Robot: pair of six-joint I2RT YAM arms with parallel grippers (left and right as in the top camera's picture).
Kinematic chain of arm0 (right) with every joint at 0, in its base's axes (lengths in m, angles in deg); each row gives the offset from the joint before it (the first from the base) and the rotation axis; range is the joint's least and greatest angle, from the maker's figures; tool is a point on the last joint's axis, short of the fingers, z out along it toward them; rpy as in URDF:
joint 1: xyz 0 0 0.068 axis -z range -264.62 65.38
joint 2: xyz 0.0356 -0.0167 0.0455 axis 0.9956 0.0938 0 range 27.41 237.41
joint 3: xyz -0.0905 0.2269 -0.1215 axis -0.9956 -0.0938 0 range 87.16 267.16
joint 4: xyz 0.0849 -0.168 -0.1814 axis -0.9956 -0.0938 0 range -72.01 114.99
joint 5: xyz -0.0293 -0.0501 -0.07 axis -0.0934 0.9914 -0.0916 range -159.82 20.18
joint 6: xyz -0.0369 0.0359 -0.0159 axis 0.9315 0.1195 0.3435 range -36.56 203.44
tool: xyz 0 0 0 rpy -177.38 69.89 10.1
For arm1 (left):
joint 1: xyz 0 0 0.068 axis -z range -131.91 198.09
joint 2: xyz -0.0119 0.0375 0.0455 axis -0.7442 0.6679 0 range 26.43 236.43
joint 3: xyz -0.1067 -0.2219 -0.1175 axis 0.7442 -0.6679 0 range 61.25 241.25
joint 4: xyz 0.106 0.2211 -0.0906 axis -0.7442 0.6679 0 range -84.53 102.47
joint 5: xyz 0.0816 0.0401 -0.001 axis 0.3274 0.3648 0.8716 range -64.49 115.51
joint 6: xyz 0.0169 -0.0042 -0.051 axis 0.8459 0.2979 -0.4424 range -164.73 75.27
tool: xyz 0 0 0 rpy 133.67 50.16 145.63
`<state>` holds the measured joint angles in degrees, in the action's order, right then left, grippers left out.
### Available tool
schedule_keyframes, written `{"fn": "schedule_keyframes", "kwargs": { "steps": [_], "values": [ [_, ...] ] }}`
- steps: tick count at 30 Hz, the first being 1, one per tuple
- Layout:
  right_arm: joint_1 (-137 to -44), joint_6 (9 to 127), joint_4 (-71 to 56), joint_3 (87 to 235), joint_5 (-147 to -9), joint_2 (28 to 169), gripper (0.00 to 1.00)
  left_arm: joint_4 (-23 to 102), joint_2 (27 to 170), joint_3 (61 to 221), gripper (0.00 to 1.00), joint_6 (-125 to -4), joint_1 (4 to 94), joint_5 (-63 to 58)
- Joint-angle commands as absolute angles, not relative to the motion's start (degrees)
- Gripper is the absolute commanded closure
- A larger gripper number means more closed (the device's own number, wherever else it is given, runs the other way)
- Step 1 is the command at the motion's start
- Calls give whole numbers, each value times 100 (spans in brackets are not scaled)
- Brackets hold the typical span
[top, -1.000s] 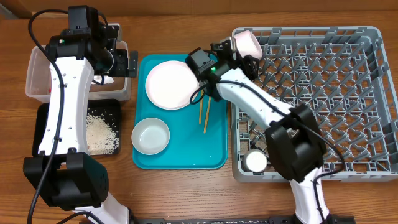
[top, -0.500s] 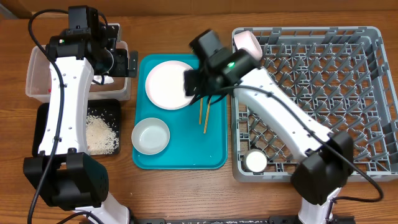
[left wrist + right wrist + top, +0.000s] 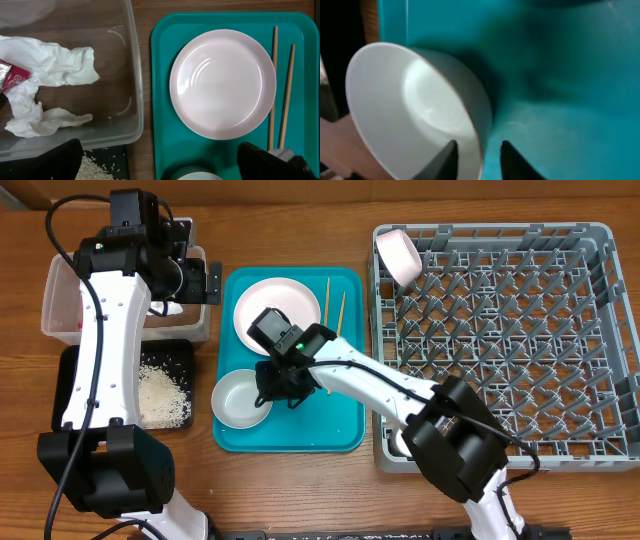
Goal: Sort waste into correct bins and load items into the dishwasher
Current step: 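Grasp the white bowl on the teal tray with the right gripper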
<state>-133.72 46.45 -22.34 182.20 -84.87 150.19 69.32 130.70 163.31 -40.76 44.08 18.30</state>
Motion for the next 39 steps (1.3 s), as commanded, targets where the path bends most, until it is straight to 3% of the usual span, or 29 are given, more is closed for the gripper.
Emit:
{"fn": "schedule_keyframes", "kwargs": {
  "steps": [1,7,15,24,39],
  "values": [
    [-13352,4540,-2188,18198,-8437,15065,74,6932,12983,16491,0,-4109,4399,1865],
    [-13392,4452,-2225,18190,-8314,15100,76,6932,12983,16491,0,-4109,4399,1863],
    [-13416,4350,-2186,18126,-8273,15100,96,6932,12983,16491,0,-4109,4399,1865],
    [-13320,4291,-2402,18141,-8209,14831,96,6932,12983,16491,0,-4109,4399,1863],
    [-13053,4265,-4170,18141,-5390,13052,96,6932,12983,16491,0,-4109,4399,1863]
  ]
}}
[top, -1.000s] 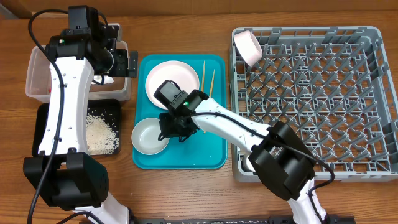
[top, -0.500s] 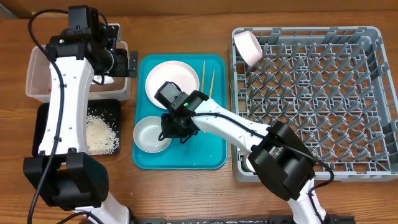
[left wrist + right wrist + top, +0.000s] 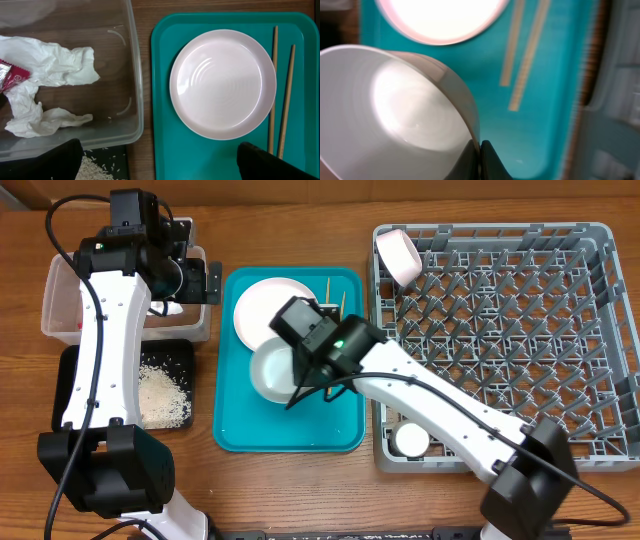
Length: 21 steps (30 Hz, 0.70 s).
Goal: Sort waste into correct bins and load items into the dishwasher
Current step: 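Grasp the white bowl on the teal tray with the right gripper, then place the white bowl in the rack beside the pink bowl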
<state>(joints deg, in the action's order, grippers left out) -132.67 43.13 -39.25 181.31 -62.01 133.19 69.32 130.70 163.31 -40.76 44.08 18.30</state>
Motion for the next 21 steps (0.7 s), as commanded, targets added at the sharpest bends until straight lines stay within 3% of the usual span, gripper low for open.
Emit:
{"fn": "schedule_keyframes", "kwargs": {
  "steps": [1,8,15,21],
  "values": [
    [-13005,4265,-4255,18141,-5256,13021,96,6932,12983,16491,0,-4109,4399,1865],
    [-12463,4265,-4937,18203,-3600,12534,96,6932,12983,16491,0,-4109,4399,1865],
    [-12375,3841,-5709,18200,271,12258,96,6932,12983,16491,0,-4109,4399,1863],
    [-12349,3847,-5506,17873,1408,12304,96,6932,12983,16491,0,-4109,4399,1865]
  ]
}}
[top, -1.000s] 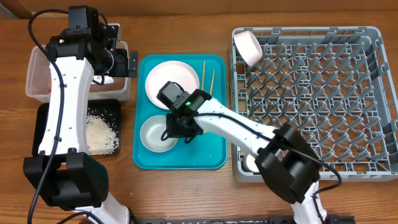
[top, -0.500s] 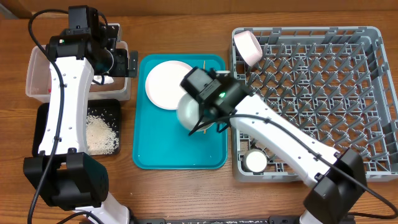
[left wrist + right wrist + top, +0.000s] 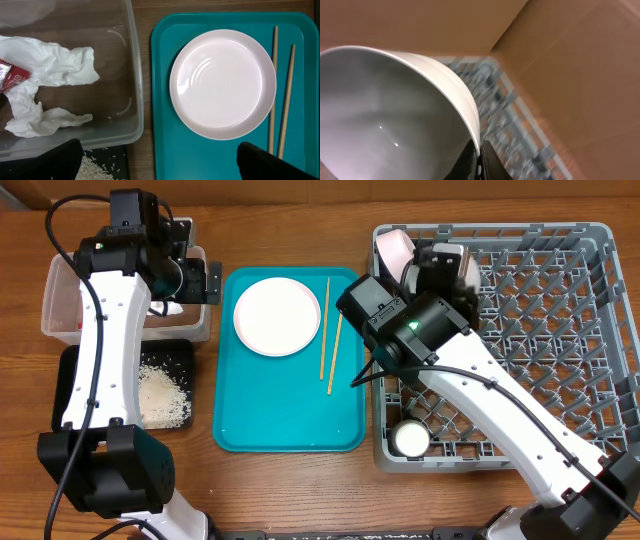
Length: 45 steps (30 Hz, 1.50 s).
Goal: Sort waste into correct bins and load items into the dishwasher
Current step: 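Place the white bowl in the rack beside the pink bowl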
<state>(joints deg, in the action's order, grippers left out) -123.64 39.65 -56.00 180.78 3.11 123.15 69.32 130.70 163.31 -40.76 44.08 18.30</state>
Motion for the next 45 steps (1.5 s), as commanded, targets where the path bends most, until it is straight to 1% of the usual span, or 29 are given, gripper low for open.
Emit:
{"fn": "schedule_keyframes", "kwargs": {
  "steps": [1,7,12,22,30,33,34,35,36,37,40,43,44,45],
  "values": [
    [-12323,3893,-5434,17761,1416,12342,96,6932,12983,16491,0,-4109,4399,1865],
    [-12246,3904,-5254,17234,1316,12956,96,6932,12983,16491,0,-4109,4399,1865],
    [-12246,3882,-5003,17195,1060,13443,96,6932,12983,16491,0,-4109,4399,1865],
    [-12242,3882,-4898,17169,396,13872,96,6932,12983,16491,0,-4109,4399,1863],
    [-12286,3843,-4902,17140,280,13939,96,6932,12983,16491,0,-4109,4399,1865],
    [-12408,3843,-4981,17143,-151,13939,96,6932,12983,16491,0,-4109,4399,1863],
    [-12432,3843,-5014,17143,-273,13939,91,6932,12983,16491,0,-4109,4399,1865],
    [-12465,3843,-5053,17145,-487,13937,77,6932,12983,16491,0,-4109,4399,1863],
    [-12478,3843,-5055,17145,-579,13937,73,6932,12983,16491,0,-4109,4399,1865],
    [-12526,3843,-5073,17167,-833,13933,64,6932,12983,16491,0,-4109,4399,1863],
    [-12616,3845,-5141,17250,-1152,13928,57,6932,12983,16491,0,-4109,4399,1863],
    [-12675,3843,-5291,17427,-1364,13926,44,6934,12983,16491,0,-4109,4399,1865],
    [-12679,3843,-5346,17490,-1440,13924,43,6932,12983,16491,0,-4109,4399,1865],
    [-12677,3845,-5475,17669,-1650,13917,38,6932,12983,16491,0,-4109,4399,1863]
  ]
}}
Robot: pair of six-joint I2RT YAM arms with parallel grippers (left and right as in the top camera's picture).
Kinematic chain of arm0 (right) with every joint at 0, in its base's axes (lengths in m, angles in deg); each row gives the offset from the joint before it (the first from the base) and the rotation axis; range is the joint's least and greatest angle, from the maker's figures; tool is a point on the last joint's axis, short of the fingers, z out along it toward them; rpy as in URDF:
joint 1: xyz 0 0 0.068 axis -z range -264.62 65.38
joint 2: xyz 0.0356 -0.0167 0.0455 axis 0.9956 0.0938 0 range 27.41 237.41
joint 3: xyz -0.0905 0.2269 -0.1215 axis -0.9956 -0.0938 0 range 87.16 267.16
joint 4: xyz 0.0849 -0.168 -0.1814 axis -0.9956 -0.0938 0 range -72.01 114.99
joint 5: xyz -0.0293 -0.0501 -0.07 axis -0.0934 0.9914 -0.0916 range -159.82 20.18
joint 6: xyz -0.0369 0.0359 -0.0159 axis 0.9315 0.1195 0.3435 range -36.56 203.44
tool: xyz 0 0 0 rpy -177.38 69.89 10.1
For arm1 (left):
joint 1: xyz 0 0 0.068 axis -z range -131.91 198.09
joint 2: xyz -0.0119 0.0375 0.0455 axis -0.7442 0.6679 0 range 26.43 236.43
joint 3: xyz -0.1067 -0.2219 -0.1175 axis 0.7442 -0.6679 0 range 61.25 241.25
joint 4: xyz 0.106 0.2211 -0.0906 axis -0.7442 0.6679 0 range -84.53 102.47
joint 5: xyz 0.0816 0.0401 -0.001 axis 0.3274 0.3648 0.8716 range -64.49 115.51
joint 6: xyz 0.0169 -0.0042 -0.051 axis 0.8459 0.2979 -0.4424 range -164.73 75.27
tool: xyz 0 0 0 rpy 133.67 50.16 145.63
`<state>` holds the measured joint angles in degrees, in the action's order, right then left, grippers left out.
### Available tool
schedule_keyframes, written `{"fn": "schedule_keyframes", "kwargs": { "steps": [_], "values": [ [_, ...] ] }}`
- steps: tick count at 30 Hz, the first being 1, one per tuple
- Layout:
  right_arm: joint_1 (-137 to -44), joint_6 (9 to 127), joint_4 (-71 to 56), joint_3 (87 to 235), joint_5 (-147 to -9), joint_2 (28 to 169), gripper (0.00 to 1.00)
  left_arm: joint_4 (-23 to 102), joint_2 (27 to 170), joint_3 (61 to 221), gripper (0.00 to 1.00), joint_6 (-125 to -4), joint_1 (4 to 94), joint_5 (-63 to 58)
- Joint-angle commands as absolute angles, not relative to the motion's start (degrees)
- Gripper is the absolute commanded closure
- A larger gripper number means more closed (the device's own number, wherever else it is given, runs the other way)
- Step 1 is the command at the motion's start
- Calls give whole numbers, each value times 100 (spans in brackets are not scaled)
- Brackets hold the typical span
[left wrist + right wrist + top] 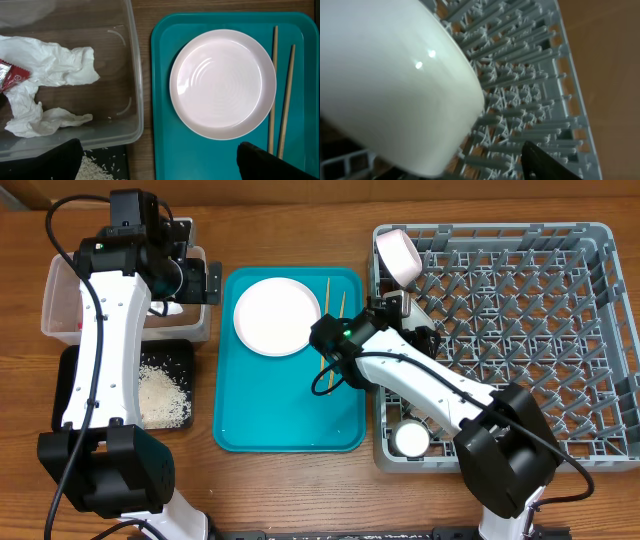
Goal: Sort waste into correct bins and load items into the dishwasher
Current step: 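Place the white bowl in the rack beside the pink bowl, then move the right gripper back over the white plate on the teal tray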
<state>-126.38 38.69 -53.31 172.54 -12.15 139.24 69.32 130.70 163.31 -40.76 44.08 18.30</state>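
The white bowl (390, 75) fills the upper left of the right wrist view, its outer wall toward the camera, over the grey dish rack (520, 330). My right gripper (408, 320) is at the rack's left side and stands open; one finger (542, 165) is apart from the bowl. From overhead the arm hides the bowl. A pink plate (276, 316) and two chopsticks (330, 330) lie on the teal tray (290, 420). My left gripper (160, 167) hangs open over the bin's edge and the tray.
A pink bowl (398, 252) leans in the rack's far left corner and a white cup (410, 440) sits at its near left. The clear bin (60, 300) holds crumpled tissue (45, 75). A black container with rice (165, 395) lies in front of it.
My right gripper, then high over the rack's left edge and shut on the bowl's rim, is now low in the rack and open, with the bowl free of its finger. The left arm is unchanged.
My right gripper stood open around the rim of the white bowl on the tray's near left. Then it was shut on the bowl, lifted above the tray. Then it held it by the rack's far left. Now the bowl is in the rack, let go.
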Motion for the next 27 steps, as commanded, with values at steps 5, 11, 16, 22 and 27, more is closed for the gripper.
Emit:
{"fn": "schedule_keyframes", "kwargs": {
  "steps": [5,11,16,22,27],
  "values": [
    [-12677,3985,-6072,18576,-2461,13863,24,6932,12983,16491,0,-4109,4399,1863],
    [-12662,4586,-5901,19499,-3947,13863,10,6934,12983,16491,0,-4109,4399,1863],
    [-12662,4597,-4728,19512,-5025,13865,6,6934,12983,16491,0,-4109,4399,1863],
    [-12662,4501,-3536,19330,-5667,13878,7,6932,12983,16491,0,-4109,4399,1865],
    [-12662,4269,-2782,18880,-5785,13880,11,6932,12983,16491,0,-4109,4399,1863]
  ]
}}
